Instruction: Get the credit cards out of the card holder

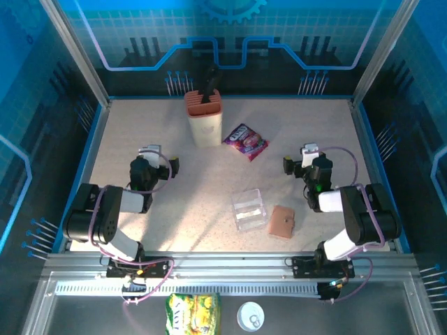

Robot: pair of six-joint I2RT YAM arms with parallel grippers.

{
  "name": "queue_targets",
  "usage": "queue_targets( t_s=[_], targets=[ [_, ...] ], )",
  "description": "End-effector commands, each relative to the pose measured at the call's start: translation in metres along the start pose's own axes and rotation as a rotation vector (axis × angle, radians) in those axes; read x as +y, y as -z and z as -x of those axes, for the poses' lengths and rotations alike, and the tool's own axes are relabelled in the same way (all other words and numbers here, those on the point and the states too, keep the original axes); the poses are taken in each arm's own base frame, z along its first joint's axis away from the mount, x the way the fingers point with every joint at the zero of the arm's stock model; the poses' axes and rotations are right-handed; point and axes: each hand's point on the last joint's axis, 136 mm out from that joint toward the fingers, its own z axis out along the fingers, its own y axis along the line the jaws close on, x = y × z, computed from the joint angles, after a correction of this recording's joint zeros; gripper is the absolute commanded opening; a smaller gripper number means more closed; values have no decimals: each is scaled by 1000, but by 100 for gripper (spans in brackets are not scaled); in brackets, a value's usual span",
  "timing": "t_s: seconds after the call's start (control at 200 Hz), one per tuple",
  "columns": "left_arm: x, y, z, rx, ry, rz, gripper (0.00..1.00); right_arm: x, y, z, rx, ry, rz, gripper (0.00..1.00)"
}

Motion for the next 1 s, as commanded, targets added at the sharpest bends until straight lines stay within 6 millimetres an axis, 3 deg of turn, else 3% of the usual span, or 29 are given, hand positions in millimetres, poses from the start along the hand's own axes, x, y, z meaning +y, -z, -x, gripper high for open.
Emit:
queue_targets(
  t_s=[0.0, 0.995],
  targets=[
    [4, -2, 11, -24, 17, 15, 99, 9, -3, 12, -28, 23, 38, 100],
    [10, -4, 12, -15, 37, 42, 99, 7, -4, 12, -19, 6, 46, 100]
  ],
)
